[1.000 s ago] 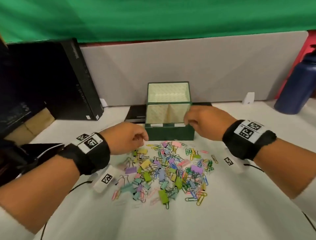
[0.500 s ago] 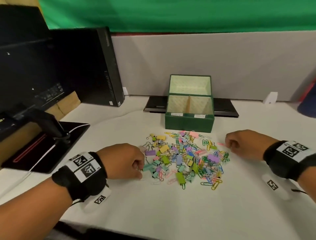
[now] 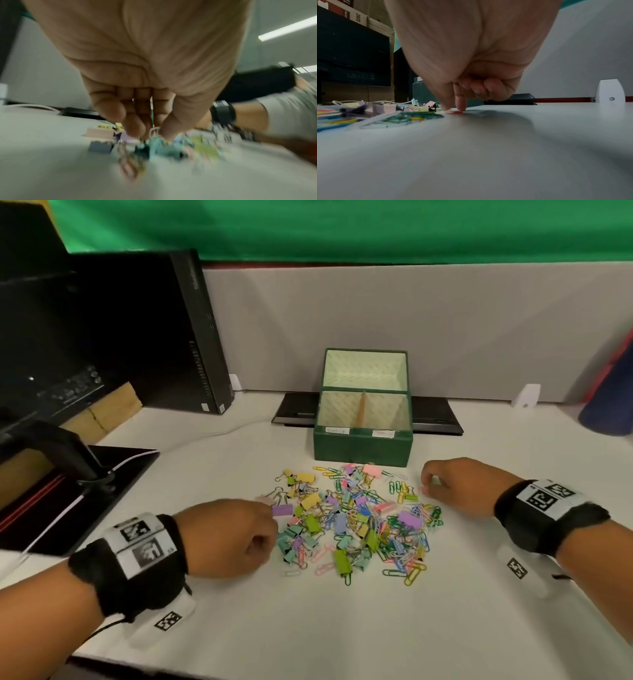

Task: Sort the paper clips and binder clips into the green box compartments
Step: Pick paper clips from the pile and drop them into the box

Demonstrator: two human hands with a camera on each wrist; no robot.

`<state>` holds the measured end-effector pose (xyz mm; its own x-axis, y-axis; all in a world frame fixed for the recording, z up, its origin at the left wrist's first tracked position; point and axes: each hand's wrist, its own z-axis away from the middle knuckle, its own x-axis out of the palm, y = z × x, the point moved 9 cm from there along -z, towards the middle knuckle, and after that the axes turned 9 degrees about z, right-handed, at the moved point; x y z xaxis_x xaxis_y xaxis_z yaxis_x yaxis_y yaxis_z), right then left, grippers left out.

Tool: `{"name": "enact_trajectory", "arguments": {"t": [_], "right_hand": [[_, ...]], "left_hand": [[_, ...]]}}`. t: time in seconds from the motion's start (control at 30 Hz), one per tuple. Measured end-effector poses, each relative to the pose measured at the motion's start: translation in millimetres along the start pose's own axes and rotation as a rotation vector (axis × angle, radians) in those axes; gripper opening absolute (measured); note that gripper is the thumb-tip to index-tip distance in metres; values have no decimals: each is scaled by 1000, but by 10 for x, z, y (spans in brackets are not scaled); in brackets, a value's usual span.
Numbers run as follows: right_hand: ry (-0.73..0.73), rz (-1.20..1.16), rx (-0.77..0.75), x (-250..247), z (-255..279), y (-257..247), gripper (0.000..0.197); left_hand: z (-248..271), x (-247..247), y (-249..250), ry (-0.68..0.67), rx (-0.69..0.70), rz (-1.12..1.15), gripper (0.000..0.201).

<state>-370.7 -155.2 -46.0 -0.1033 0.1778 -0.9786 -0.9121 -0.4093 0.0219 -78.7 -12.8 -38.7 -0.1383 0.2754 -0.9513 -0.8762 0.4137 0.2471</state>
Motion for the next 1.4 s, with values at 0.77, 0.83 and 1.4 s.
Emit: {"name": "enact_trajectory", "arguments": {"t": [0.77, 0.83, 1.4], "right_hand": [[58, -88, -57, -82, -193, -96, 23], [81, -63, -60, -120, -179, -113, 19], [28, -28, -71, -67, -294, -270, 6]], "left_hand": [[-38, -205, -449, 28, -256, 5, 19], [16, -103, -444, -25, -272, 4, 31], [-58, 31, -621, -80, -382, 591, 4]]}}
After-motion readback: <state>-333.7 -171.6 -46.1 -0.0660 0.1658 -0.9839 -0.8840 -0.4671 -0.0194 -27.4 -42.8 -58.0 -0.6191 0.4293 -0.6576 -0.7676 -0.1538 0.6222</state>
